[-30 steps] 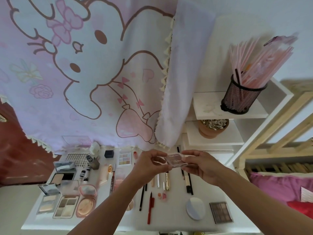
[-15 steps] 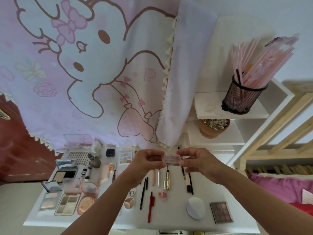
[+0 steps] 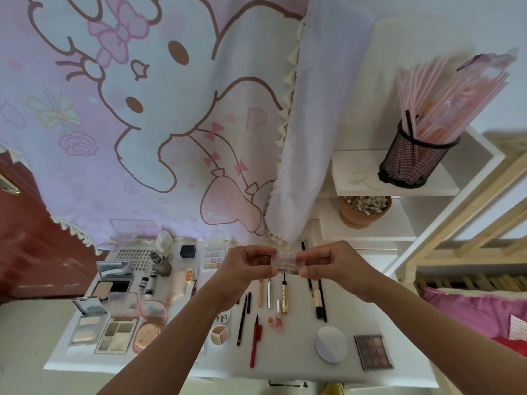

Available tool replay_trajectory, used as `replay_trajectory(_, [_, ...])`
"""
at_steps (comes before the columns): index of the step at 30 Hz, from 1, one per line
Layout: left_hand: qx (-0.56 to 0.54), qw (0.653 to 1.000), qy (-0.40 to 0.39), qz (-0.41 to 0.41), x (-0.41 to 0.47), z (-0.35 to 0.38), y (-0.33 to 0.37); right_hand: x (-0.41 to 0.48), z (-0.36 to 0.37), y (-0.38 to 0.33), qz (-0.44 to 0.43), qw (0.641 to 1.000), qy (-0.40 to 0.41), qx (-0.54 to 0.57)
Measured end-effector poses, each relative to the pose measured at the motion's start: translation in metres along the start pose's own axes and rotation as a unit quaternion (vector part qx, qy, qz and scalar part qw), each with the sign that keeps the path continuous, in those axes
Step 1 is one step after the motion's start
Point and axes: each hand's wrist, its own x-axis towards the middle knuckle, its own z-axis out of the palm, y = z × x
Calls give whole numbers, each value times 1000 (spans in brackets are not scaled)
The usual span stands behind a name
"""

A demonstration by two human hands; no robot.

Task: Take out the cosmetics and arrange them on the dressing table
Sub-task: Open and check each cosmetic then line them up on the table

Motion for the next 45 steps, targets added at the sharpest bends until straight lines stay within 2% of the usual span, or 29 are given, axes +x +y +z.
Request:
replay_trajectory(5, [6,1000,11,-6,1,-1,-2,0,5,1,-18,999,6,-28])
replay_trajectory(9, [7,999,29,-18,3,-3,-4,0,11,4,-90,977,50,-185])
replay_trajectory(11, [8,999,24,-21,3,-5,-6,1,12,3,-127,963,59,-230])
replay_trajectory(14, [17,999,18,-24,2,-4,-6,2,14,-2,-180,926,32,-329])
replay_trajectory(19, [3,999,28,-33,3,-3,-9,7,15,2,-272,839,25,-471])
replay_trajectory(25, [14,998,35,-44,4,-3,-11,13,14,6,-329,795,32,-509])
replay_trajectory(33, [18,997,62,-30,7,-4,-7,15,24,13,-413,728,102,-537])
replay_trajectory(39, [11,997,65,-27,7,-4,-7,15,28,15,-431,717,118,-535])
replay_trajectory(43, [-5,998,59,-29,5,-3,-11,16,23,16,-411,737,119,-524])
replay_trajectory(45, [-20,998,59,-24,5,-4,-10,14,23,18,-392,765,98,-502])
